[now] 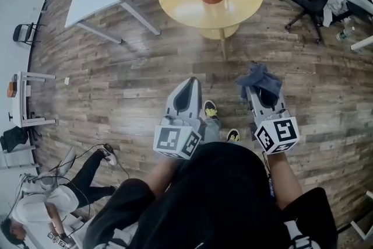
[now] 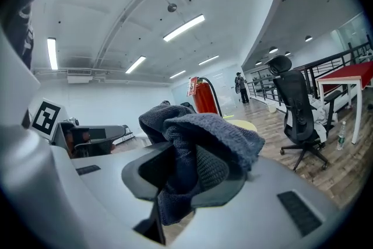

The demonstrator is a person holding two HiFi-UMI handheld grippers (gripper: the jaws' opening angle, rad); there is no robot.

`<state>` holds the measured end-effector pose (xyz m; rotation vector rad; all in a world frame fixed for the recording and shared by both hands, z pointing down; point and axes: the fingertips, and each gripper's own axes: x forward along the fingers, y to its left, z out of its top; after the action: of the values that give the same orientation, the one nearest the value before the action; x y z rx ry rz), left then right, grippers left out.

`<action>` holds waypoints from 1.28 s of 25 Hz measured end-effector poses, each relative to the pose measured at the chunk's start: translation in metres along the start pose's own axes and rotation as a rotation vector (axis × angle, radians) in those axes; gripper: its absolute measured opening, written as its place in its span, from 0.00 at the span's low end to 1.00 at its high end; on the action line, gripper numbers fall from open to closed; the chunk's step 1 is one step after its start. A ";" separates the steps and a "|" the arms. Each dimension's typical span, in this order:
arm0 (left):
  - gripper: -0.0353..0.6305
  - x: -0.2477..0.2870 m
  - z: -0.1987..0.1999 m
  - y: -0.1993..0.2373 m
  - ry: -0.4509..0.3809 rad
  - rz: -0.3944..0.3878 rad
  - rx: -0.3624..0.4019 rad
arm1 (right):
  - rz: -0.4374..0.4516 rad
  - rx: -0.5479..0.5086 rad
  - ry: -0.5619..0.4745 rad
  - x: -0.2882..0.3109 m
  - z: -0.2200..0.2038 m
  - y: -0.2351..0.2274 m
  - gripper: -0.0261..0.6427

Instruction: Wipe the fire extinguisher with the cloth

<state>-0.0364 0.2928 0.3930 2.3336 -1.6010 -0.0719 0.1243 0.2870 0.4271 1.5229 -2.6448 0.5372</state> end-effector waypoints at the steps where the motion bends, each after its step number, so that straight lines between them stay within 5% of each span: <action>1: 0.09 0.008 0.005 0.010 -0.001 -0.003 0.009 | -0.001 -0.008 0.005 0.014 0.004 0.002 0.20; 12: 0.09 0.072 0.045 0.092 -0.025 -0.014 0.033 | -0.041 -0.058 0.010 0.121 0.037 0.011 0.20; 24: 0.09 0.185 0.056 0.114 0.009 0.021 0.010 | -0.083 0.005 0.002 0.206 0.065 -0.069 0.19; 32: 0.09 0.295 0.085 0.108 0.000 0.064 0.031 | 0.087 0.029 -0.056 0.273 0.118 -0.126 0.20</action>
<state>-0.0412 -0.0327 0.3809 2.3034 -1.6868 -0.0329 0.1061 -0.0352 0.4072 1.4569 -2.7681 0.5482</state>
